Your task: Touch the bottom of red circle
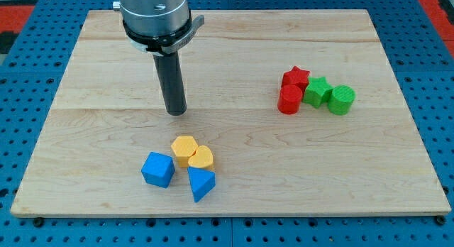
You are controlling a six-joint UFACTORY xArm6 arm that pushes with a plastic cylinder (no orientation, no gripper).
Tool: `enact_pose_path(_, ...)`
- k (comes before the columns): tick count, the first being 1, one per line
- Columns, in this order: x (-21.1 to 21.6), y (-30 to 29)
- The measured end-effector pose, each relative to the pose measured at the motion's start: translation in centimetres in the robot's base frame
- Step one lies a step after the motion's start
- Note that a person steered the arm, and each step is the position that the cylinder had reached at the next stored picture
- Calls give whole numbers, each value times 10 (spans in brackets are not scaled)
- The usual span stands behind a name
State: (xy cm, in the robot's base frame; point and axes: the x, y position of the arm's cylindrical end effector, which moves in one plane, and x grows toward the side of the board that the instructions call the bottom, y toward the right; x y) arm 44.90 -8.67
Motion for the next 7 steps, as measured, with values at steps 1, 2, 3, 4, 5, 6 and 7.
enact_pose_path(1, 0, -2)
enact_pose_path(2, 0, -2)
enact_pose_path(3, -12, -2)
enact_pose_path(4, -19, -2)
enact_pose_path(5, -18, 31)
enact_pose_path(6, -6, 82)
enact_pose_path(7, -3, 108)
